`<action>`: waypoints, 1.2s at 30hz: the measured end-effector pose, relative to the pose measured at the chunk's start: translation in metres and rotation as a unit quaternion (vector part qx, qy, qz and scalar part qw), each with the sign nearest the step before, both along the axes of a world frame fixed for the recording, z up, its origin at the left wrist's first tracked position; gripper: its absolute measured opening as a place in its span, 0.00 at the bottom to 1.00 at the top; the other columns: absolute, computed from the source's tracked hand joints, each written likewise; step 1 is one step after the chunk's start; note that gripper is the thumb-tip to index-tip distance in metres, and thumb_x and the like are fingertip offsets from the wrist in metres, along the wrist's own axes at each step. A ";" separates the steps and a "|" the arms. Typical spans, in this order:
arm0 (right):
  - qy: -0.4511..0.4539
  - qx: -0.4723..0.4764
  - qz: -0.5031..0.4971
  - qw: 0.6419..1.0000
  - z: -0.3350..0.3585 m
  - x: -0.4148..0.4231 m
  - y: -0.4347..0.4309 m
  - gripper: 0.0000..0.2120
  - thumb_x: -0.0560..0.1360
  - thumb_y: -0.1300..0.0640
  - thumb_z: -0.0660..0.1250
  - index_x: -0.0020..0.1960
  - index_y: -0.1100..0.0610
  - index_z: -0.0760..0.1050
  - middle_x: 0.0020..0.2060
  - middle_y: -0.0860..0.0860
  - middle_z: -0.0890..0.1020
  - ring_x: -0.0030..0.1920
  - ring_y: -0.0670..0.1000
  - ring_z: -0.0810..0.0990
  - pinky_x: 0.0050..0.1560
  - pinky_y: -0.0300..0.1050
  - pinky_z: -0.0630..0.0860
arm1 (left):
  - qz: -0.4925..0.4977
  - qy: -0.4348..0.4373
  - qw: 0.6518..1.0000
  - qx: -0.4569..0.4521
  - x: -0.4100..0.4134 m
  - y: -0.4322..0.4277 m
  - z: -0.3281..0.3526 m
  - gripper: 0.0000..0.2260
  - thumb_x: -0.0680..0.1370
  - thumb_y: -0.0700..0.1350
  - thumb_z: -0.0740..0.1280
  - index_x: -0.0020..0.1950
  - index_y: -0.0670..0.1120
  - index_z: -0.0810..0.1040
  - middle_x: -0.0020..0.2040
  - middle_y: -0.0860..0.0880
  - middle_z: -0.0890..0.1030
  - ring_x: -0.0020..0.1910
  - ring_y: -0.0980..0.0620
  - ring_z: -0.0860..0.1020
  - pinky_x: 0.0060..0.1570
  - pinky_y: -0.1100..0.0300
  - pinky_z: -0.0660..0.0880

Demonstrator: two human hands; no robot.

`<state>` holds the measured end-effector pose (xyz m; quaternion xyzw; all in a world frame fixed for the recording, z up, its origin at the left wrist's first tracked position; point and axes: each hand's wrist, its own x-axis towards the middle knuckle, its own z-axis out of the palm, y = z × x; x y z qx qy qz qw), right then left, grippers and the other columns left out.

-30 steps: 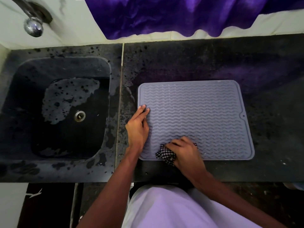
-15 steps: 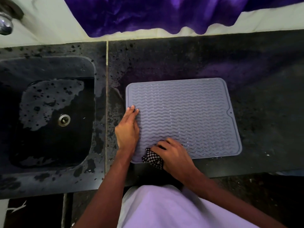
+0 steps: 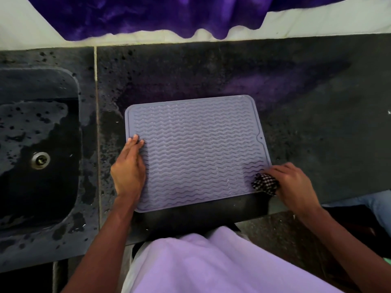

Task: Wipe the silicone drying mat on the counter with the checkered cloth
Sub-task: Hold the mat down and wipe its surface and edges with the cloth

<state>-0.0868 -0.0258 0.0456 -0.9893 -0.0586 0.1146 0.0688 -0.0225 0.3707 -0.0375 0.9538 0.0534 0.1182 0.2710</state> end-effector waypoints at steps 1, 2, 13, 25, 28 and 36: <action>0.005 -0.014 -0.012 1.000 0.003 0.002 -0.009 0.23 0.59 0.67 0.75 0.53 0.53 0.83 0.48 0.51 0.85 0.45 0.60 0.79 0.43 0.54 0.78 | 0.003 0.000 1.000 0.000 0.000 -0.001 0.000 0.14 0.81 0.35 0.63 0.64 0.41 0.81 0.68 0.45 0.78 0.68 0.47 0.76 0.61 0.51 0.77; 0.007 -0.028 -0.026 0.999 0.006 0.004 -0.016 0.21 0.60 0.65 0.75 0.51 0.53 0.83 0.46 0.51 0.85 0.44 0.60 0.79 0.43 0.55 0.78 | 0.006 0.002 1.000 -0.005 0.000 -0.001 0.001 0.14 0.81 0.35 0.63 0.64 0.41 0.81 0.68 0.45 0.78 0.68 0.47 0.76 0.63 0.51 0.76; -0.062 0.130 0.059 0.988 0.004 0.075 0.156 0.26 0.65 0.59 0.77 0.61 0.50 0.78 0.54 0.49 0.84 0.54 0.54 0.79 0.56 0.48 0.73 | 0.043 0.021 0.996 -0.081 -0.013 -0.024 0.001 0.16 0.83 0.34 0.58 0.70 0.36 0.73 0.71 0.42 0.75 0.73 0.43 0.71 0.74 0.58 0.62; -0.069 0.068 0.030 0.995 -0.026 0.086 0.119 0.23 0.64 0.58 0.79 0.58 0.50 0.81 0.49 0.49 0.84 0.51 0.55 0.80 0.51 0.50 0.77 | 0.038 0.013 0.997 -0.068 -0.013 -0.021 -0.003 0.17 0.83 0.36 0.59 0.71 0.38 0.73 0.71 0.43 0.75 0.73 0.46 0.70 0.74 0.66 0.59; -0.066 0.034 -0.016 0.997 -0.023 0.088 0.070 0.20 0.64 0.58 0.78 0.56 0.51 0.82 0.49 0.49 0.84 0.50 0.55 0.79 0.49 0.48 0.77 | 0.044 0.011 0.997 -0.059 -0.012 -0.022 -0.006 0.17 0.83 0.36 0.59 0.71 0.38 0.73 0.71 0.43 0.75 0.72 0.46 0.71 0.73 0.65 0.60; -0.088 -0.052 -0.156 0.982 0.001 0.100 -0.015 0.15 0.67 0.64 0.69 0.53 0.57 0.82 0.44 0.58 0.83 0.45 0.64 0.77 0.40 0.55 0.79 | 0.043 -0.009 0.998 -0.047 -0.011 -0.022 -0.009 0.16 0.82 0.34 0.60 0.70 0.37 0.74 0.70 0.41 0.76 0.71 0.44 0.72 0.73 0.61 0.62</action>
